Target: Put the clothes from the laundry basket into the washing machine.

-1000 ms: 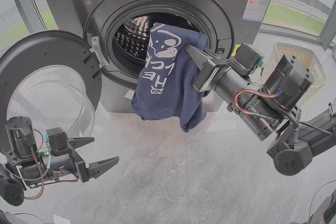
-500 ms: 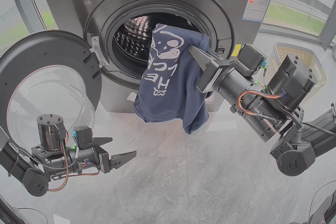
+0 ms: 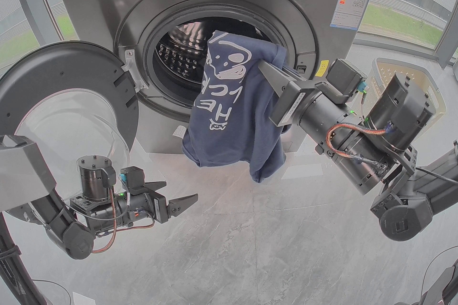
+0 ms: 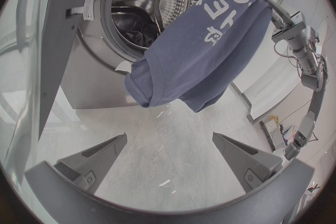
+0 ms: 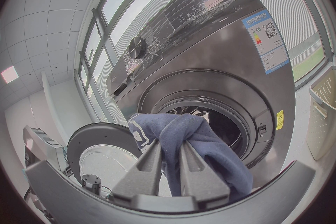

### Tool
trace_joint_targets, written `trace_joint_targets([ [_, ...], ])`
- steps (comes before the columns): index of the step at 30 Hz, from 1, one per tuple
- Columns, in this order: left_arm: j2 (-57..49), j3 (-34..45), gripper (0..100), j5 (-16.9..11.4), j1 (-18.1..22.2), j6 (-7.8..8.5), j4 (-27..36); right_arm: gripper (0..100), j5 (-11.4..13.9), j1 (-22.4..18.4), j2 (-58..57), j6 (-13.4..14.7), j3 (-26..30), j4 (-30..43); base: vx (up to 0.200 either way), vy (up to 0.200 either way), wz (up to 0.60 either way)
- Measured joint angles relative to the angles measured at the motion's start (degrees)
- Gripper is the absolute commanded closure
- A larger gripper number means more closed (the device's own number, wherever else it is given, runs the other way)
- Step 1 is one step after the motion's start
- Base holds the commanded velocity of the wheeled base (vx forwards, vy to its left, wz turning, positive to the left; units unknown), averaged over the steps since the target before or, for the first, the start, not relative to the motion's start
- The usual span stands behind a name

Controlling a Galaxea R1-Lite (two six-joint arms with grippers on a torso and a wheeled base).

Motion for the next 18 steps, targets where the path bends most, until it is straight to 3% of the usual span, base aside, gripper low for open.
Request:
trace_joint_targets([
  [10, 7.28, -6.84, 0, -0.35, 0.24, -2.47, -1.80, 100, -0.13, 0.38, -0.16, 0.02, 0.28, -0.02, 0.000, 0.000, 0.00],
  [18, 12.17, -11.80, 0, -0.90, 0.46, -2.99, -2.88, 100, -0.17, 0.60, -0.44, -0.04, 1.07, -0.02, 0.000, 0.000, 0.00],
])
